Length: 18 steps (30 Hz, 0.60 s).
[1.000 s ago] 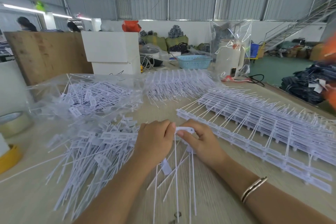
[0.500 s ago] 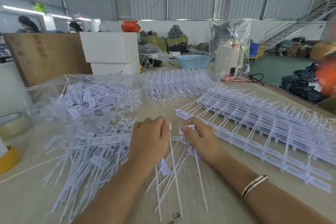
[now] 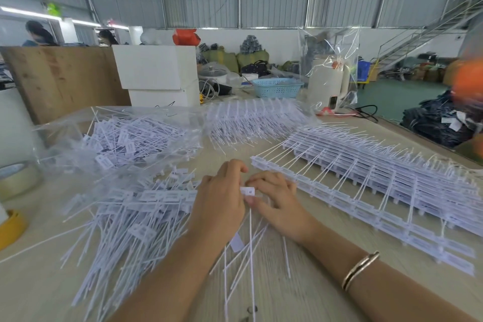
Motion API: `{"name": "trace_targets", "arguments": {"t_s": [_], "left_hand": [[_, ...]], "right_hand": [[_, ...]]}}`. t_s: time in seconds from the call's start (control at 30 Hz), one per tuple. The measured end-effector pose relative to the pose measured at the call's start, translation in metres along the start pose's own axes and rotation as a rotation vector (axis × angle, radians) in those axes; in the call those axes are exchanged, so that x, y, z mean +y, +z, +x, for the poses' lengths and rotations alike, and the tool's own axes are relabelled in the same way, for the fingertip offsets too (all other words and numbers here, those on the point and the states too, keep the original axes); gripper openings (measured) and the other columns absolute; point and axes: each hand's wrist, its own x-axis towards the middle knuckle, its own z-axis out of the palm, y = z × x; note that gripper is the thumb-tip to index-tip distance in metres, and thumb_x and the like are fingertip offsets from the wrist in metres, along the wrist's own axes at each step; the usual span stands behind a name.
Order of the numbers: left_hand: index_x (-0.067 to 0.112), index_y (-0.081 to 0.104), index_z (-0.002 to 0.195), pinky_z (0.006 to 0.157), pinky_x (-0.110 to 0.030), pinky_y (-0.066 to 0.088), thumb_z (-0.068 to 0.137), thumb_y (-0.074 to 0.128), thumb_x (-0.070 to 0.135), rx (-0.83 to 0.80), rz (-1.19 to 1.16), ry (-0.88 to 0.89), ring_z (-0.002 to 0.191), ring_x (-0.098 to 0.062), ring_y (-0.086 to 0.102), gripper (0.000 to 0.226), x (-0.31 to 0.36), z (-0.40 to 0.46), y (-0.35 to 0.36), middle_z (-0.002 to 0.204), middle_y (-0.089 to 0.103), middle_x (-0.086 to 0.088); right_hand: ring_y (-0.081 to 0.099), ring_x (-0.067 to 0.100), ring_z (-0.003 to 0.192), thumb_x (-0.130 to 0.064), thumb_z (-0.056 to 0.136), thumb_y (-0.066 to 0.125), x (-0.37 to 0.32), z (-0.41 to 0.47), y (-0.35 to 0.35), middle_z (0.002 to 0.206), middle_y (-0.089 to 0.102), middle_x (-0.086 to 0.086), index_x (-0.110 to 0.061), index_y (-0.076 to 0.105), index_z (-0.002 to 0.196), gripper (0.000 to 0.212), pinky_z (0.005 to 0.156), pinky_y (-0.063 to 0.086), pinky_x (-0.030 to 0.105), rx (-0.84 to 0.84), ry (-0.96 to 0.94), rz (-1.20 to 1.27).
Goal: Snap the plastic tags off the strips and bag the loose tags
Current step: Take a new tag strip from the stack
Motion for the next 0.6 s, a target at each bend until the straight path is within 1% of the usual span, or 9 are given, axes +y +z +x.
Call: {"name": "trace_targets", "arguments": {"t_s": [0.07, 0.17, 0.2, 0.23, 0.3, 0.37, 0.43, 0.53, 0.6], "left_hand": [[0.015, 0.050, 0.120, 0.066, -0.034, 0.041, 0.080, 0.054, -0.003, 0.007, 0.044, -0.035, 0.076, -0.027, 0.056, 0.044, 0.001, 0.002, -0.004, 0.107, 0.059, -0.002], [0.013, 0.059, 0.104, 0.066, -0.034, 0.042, 0.082, 0.054, 0.003, 0.095, 0.152, 0.017, 0.065, -0.027, 0.061, 0.024, 0.002, 0.004, -0.014, 0.088, 0.067, -0.001], [0.014, 0.061, 0.095, 0.068, -0.033, 0.041, 0.085, 0.051, 0.010, 0.135, 0.200, 0.022, 0.062, -0.024, 0.061, 0.015, 0.000, 0.005, -0.016, 0.077, 0.066, 0.001], [0.016, 0.061, 0.089, 0.070, -0.032, 0.038, 0.088, 0.044, 0.018, 0.143, 0.249, 0.000, 0.061, -0.022, 0.059, 0.017, 0.000, 0.006, -0.017, 0.070, 0.063, 0.003], [0.019, 0.061, 0.087, 0.075, -0.033, 0.033, 0.094, 0.032, 0.027, 0.047, 0.338, -0.049, 0.070, -0.019, 0.055, 0.031, -0.003, 0.007, -0.017, 0.073, 0.059, 0.005], [0.020, 0.062, 0.091, 0.079, -0.032, 0.031, 0.098, 0.030, 0.032, -0.010, 0.366, -0.046, 0.081, -0.018, 0.053, 0.034, -0.006, 0.007, -0.013, 0.080, 0.055, 0.006], [0.022, 0.061, 0.091, 0.080, -0.032, 0.030, 0.097, 0.032, 0.035, -0.037, 0.295, -0.013, 0.083, -0.016, 0.050, 0.032, -0.006, 0.007, -0.011, 0.079, 0.047, 0.009], [0.024, 0.048, 0.075, 0.080, -0.031, 0.032, 0.097, 0.038, 0.032, -0.068, 0.161, 0.049, 0.072, -0.015, 0.046, 0.025, -0.002, 0.005, -0.006, 0.065, 0.038, 0.011], [0.024, 0.036, 0.064, 0.074, -0.032, 0.031, 0.097, 0.043, 0.028, -0.075, 0.065, 0.042, 0.058, -0.012, 0.038, 0.033, -0.002, 0.003, -0.003, 0.054, 0.033, 0.010]], "right_hand": [[0.043, 0.006, 0.111, -0.025, 0.090, 0.062, 0.002, 0.001, -0.003, 0.106, 0.056, -0.016, -0.031, 0.065, 0.091, 0.007, 0.101, 0.020, 0.035, -0.009, 0.040, 0.090], [0.049, 0.012, 0.101, -0.016, 0.091, 0.060, 0.003, 0.002, -0.007, 0.088, 0.054, -0.019, -0.034, 0.058, 0.081, 0.021, 0.102, 0.030, 0.046, 0.059, 0.141, 0.254], [0.050, 0.013, 0.096, -0.013, 0.092, 0.058, 0.003, 0.003, -0.009, 0.084, 0.054, -0.016, -0.031, 0.058, 0.079, 0.022, 0.099, 0.033, 0.045, 0.089, 0.166, 0.324], [0.050, 0.013, 0.090, -0.011, 0.093, 0.056, 0.005, 0.003, -0.009, 0.082, 0.053, -0.011, -0.028, 0.059, 0.079, 0.022, 0.094, 0.037, 0.042, 0.106, 0.183, 0.394], [0.050, 0.013, 0.082, -0.011, 0.093, 0.055, 0.006, 0.002, -0.011, 0.080, 0.052, -0.002, -0.023, 0.060, 0.080, 0.018, 0.083, 0.039, 0.033, 0.100, 0.186, 0.478], [0.051, 0.015, 0.078, -0.021, 0.087, 0.056, 0.004, 0.001, -0.012, 0.080, 0.052, 0.004, -0.018, 0.060, 0.080, 0.008, 0.077, 0.039, 0.029, 0.064, 0.163, 0.533], [0.051, 0.018, 0.078, -0.027, 0.082, 0.054, 0.002, 0.001, -0.012, 0.080, 0.052, 0.009, -0.011, 0.060, 0.079, 0.017, 0.076, 0.039, 0.029, 0.023, 0.138, 0.566], [0.053, 0.022, 0.080, -0.025, 0.087, 0.062, 0.003, 0.001, -0.011, 0.082, 0.057, 0.023, 0.002, 0.063, 0.080, 0.028, 0.078, 0.039, 0.031, -0.018, 0.103, 0.506], [0.052, 0.022, 0.076, -0.013, 0.091, 0.061, 0.003, 0.000, -0.011, 0.079, 0.057, 0.027, 0.004, 0.064, 0.079, 0.022, 0.074, 0.038, 0.029, -0.027, 0.087, 0.479]]}}
